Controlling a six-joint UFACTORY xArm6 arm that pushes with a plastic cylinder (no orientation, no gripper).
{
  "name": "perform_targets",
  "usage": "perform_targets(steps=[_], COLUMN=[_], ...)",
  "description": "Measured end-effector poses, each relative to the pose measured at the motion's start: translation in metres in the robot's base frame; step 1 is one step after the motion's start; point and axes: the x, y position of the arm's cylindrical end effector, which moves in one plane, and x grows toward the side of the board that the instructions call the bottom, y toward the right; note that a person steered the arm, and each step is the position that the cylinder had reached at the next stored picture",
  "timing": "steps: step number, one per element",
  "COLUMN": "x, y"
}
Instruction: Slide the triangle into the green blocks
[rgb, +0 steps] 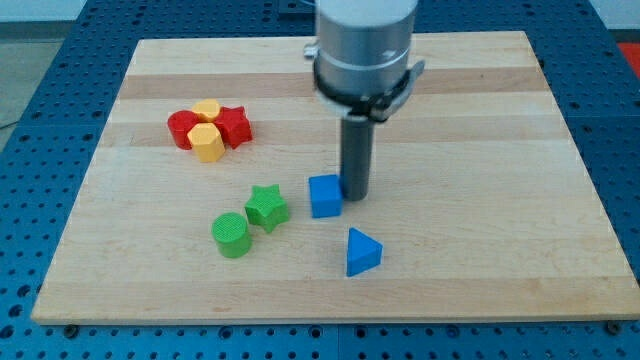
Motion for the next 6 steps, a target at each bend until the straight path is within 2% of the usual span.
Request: perform_targets(steps=[1, 2, 3, 4, 5, 6], x=[0.021, 0.013, -0.008, 0.005, 0.042, 0.065], y=[-0.025, -0.010, 0.050, 0.106, 0.108, 0.071])
